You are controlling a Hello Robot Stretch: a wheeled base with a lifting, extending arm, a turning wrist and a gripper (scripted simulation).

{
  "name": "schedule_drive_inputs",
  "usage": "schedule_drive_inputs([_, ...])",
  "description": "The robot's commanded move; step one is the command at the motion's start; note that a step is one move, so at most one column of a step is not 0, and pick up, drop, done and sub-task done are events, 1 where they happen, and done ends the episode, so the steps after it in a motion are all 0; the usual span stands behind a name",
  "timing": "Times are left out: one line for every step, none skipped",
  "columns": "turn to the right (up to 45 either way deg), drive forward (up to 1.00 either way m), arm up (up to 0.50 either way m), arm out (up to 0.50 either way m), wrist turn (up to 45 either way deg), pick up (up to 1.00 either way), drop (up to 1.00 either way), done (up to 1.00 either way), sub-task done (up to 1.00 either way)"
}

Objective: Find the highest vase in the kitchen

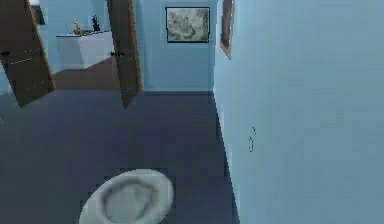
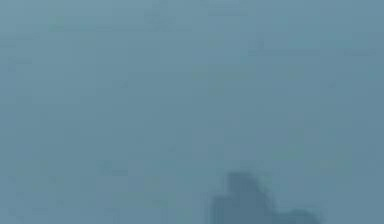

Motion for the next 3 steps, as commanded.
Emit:
schedule_drive_inputs([-39.0,0.00,0.00,0.00,0.0,0.00,0.00,0.00,0.00])
schedule_drive_inputs([0.0,0.20,0.00,0.00,0.0,0.00,0.00,0.00,0.00])
schedule_drive_inputs([-9.0,0.00,0.00,0.00,0.0,0.00,0.00,0.00,0.00])
